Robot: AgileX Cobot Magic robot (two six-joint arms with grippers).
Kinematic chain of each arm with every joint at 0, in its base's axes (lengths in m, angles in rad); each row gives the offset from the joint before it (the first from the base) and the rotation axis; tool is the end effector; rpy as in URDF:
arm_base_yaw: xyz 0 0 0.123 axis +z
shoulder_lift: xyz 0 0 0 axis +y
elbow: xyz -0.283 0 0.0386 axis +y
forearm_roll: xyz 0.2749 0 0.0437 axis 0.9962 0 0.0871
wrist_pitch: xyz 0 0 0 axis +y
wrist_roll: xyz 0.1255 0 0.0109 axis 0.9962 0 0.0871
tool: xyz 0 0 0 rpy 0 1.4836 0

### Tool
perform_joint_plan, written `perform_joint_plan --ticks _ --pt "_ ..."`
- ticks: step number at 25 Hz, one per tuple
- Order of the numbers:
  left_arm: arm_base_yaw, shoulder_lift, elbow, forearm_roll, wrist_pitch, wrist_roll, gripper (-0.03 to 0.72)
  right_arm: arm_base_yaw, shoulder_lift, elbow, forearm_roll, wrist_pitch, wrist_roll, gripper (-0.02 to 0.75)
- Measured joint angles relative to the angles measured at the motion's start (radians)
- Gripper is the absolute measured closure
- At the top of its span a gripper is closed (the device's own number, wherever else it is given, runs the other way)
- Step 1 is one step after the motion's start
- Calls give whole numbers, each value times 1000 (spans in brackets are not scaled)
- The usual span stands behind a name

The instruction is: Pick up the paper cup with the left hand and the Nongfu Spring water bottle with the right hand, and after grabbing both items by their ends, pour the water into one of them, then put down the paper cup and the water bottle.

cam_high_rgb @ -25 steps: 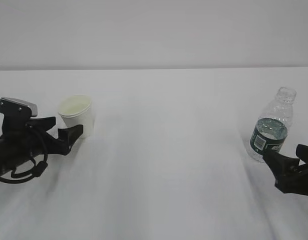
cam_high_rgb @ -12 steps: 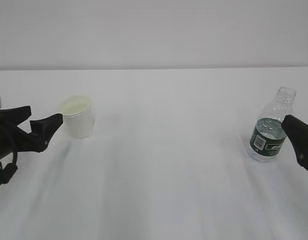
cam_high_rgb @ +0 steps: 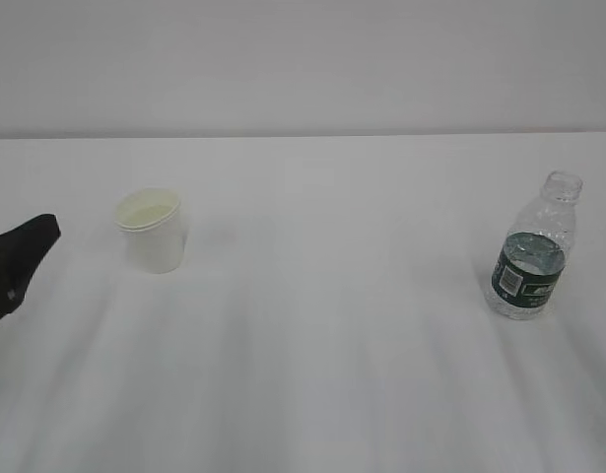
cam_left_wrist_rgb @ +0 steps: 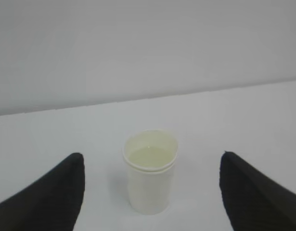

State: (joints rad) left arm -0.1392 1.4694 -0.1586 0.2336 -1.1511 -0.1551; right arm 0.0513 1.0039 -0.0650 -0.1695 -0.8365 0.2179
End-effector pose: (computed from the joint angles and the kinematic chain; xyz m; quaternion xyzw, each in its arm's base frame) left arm 0.2393 -0.0604 0.1438 0.1015 0.7281 -0.1443 0.6624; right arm 0.2021 0.0262 0.1836 -0.0251 0.7145 0.0987 0.6922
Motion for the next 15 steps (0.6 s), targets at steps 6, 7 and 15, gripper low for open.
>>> perform_joint_plan --ticks 6,7,15 --pt "0 -142 48 -8 0 -65 65 0 -238 -89 -36 336 3 150" --pt "0 -165 55 -8 0 -68 68 0 -276 -110 -47 394 3 150" --pt "0 -325 69 -41 0 -71 80 0 -492 -219 -65 696 3 150"
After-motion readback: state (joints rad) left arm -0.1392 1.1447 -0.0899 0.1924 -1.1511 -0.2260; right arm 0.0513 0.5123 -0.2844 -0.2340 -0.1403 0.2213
